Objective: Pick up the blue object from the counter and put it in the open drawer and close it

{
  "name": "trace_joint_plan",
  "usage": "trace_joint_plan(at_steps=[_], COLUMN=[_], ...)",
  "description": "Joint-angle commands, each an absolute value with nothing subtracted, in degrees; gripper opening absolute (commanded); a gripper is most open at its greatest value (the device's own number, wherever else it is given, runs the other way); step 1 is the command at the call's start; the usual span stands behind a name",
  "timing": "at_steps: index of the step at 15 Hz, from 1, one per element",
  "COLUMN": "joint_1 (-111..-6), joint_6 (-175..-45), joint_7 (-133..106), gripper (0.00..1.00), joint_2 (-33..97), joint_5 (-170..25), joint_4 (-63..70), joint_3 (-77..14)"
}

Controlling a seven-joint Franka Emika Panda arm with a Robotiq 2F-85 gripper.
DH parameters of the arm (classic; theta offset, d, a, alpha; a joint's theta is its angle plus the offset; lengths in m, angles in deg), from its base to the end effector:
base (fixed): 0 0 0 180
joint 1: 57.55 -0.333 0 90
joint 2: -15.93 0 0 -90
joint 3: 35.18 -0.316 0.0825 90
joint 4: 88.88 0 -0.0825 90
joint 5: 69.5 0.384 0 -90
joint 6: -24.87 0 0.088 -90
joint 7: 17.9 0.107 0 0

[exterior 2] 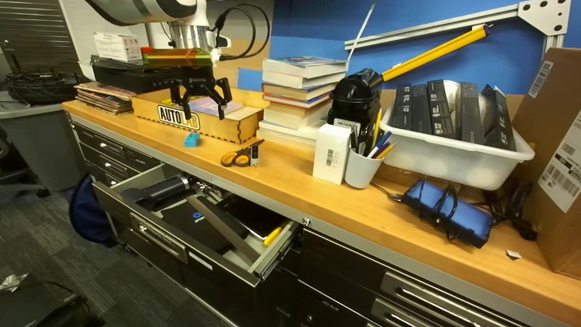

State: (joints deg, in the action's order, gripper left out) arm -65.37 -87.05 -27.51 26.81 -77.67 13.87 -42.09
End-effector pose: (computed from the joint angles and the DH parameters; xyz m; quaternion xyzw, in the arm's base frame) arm 0.5937 0.1424 0.4410 0.9700 0.2364 -0.0115 0.0549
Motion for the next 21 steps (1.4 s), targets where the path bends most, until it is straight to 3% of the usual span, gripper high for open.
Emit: trace_joint_plan(at_steps=[1, 12, 13, 15, 21], joint_1=[-66.86, -71.50, -71.68, -72.02, -69.99], joint_6=[-87.01, -85.53, -85.95, -87.57, -88.03], joint_7=[-24.37, -23.01, -22.70, -21.42, -21.58], gripper=[1.00, 1.00, 0.75, 0.68, 0.20], joint_2=[34.43, 41.31, 41.56, 41.49, 38.04], joint_5=[-77.65, -79.39, -79.75, -80.79, -77.74], joint_4=[5.64, 4.10, 4.16, 4.75, 7.75], joint_3=[-42.92, -44.53, -44.42, -44.04, -44.45])
